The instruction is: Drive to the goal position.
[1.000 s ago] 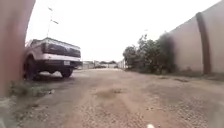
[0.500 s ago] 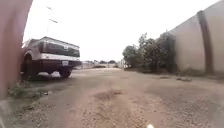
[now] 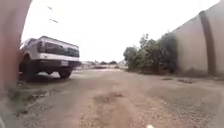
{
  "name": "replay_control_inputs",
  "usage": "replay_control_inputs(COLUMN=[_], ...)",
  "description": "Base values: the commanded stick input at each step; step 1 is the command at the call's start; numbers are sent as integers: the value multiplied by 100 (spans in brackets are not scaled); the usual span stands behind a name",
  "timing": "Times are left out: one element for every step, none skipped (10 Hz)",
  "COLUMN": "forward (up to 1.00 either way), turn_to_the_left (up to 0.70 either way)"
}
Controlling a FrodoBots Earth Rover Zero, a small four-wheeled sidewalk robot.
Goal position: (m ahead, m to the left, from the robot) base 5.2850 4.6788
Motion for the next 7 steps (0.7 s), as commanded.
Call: replay_control_inputs(forward=[30,30,30,30,30,30,30], turn_to_the_left=[0,0,0,0,0,0,0])
